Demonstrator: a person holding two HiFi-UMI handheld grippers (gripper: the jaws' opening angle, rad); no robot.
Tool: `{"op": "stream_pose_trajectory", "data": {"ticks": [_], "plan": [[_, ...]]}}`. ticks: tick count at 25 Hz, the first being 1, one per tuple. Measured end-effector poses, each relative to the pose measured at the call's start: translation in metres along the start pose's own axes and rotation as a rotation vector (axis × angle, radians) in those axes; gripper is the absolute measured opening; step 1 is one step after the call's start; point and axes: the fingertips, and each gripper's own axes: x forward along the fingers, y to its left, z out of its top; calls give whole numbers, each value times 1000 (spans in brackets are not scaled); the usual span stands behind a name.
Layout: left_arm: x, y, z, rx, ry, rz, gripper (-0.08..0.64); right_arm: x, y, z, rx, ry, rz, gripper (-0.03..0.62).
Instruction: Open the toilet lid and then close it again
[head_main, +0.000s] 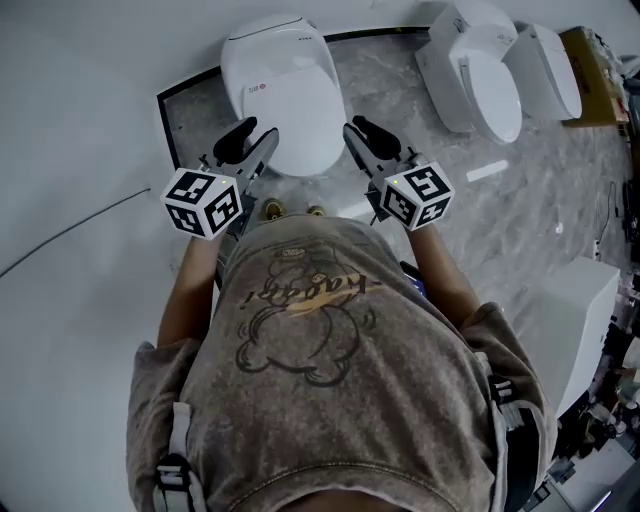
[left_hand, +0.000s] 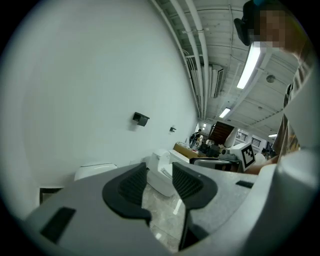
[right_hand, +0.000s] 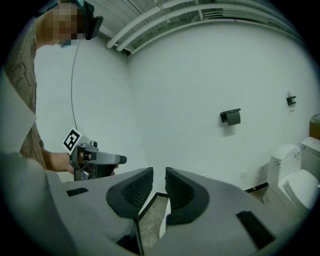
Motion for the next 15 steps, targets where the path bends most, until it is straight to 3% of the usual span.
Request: {"op": "stream_pose_trajectory", "data": {"ticks": [3,4,9,15], "plan": [[-8,2,4,17,-48,28,33,-4,13,6,-35,-54,-6,35],[-9,2,5,28,-68,27,12,-4,17,7,-58,-77,-6,28],[-7,13,-3,139,-154,43,9,5,17,-7,-66,-142,-31,26],[-5,28,-14,153,-168,86,9,10,-6,-18,-35,-137,-119,26]]}}
